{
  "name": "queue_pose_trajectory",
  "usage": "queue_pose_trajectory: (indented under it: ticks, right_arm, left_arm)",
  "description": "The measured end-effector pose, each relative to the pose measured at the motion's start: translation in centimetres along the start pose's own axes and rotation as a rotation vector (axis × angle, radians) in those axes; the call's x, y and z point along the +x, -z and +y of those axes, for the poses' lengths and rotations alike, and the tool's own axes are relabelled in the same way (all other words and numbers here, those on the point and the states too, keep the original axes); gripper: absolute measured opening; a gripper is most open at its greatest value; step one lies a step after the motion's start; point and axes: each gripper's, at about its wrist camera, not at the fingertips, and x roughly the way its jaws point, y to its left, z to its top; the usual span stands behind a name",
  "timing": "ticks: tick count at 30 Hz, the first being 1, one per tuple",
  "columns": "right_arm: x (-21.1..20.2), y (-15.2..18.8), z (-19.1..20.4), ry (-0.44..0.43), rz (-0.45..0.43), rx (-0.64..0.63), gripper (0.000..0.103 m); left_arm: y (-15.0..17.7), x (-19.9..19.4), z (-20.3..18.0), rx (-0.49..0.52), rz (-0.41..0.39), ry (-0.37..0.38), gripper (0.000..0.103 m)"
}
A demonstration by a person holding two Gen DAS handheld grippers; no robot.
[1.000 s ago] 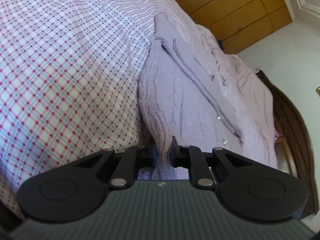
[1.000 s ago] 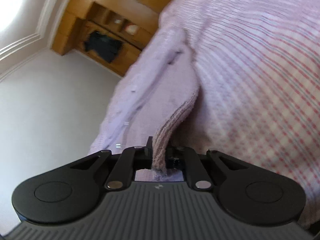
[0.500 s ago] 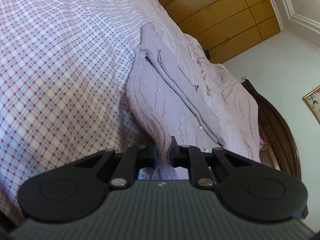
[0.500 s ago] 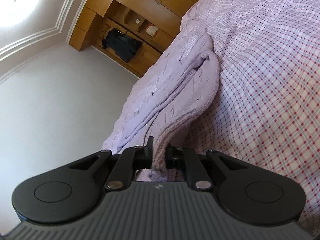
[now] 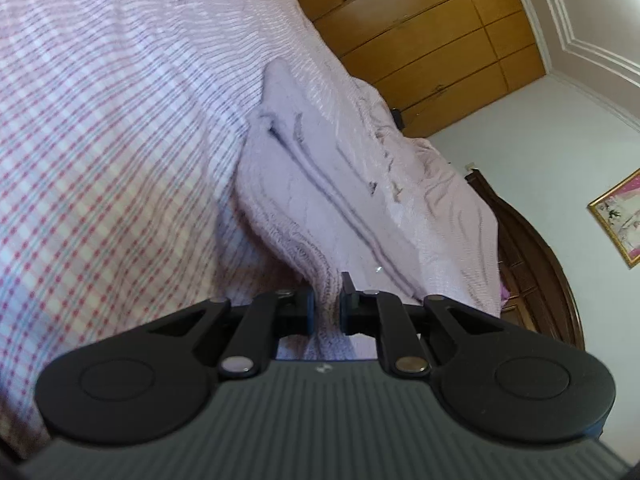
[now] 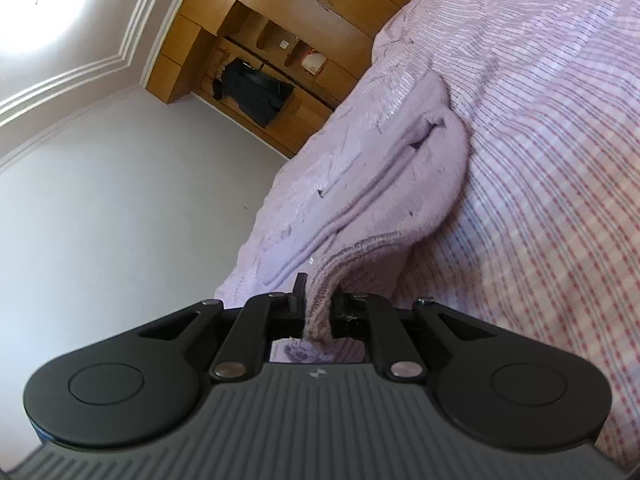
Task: Fold small clothes
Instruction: 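Lift the hem with both grippers and fold it over toward the collar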
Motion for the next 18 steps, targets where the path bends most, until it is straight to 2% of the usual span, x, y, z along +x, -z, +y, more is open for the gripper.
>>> queue_pose_trajectory:
  ticks: [8, 10, 13, 15, 18]
  right_arm:
    - [2.5, -2.9, 2.1, -0.061, 0.009, -0.064, 0.009]
    - [2.9, -3.4, 1.9, -0.088, -0.009, -0.064, 0.009]
    - [3.3, -3.2, 0.8, -0.102, -0.013, 0.017, 0.009]
    - [3.7, -3.0, 0.5, -0.094, -0.006, 0.053, 0.009]
    - [4.2, -3.2, 1.6, -0.1, 0.002, 0.018, 0.009]
  left_arm:
    - [-2.2, 1.6, -2.1, 0.037, -0.004, 0.07, 0.013]
    - [-3.2, 2.9, -2.6, 0.031, 0.029, 0.094, 0.013]
    - [-4.9, 5.3, -2.9, 0.025, 0.106, 0.103, 0.013]
    - [-5.7, 6.7, -3.0, 0.005, 0.117, 0.094, 0.013]
    - [-6.5, 7.5, -3.5, 0.011, 0.104, 0.095, 0.013]
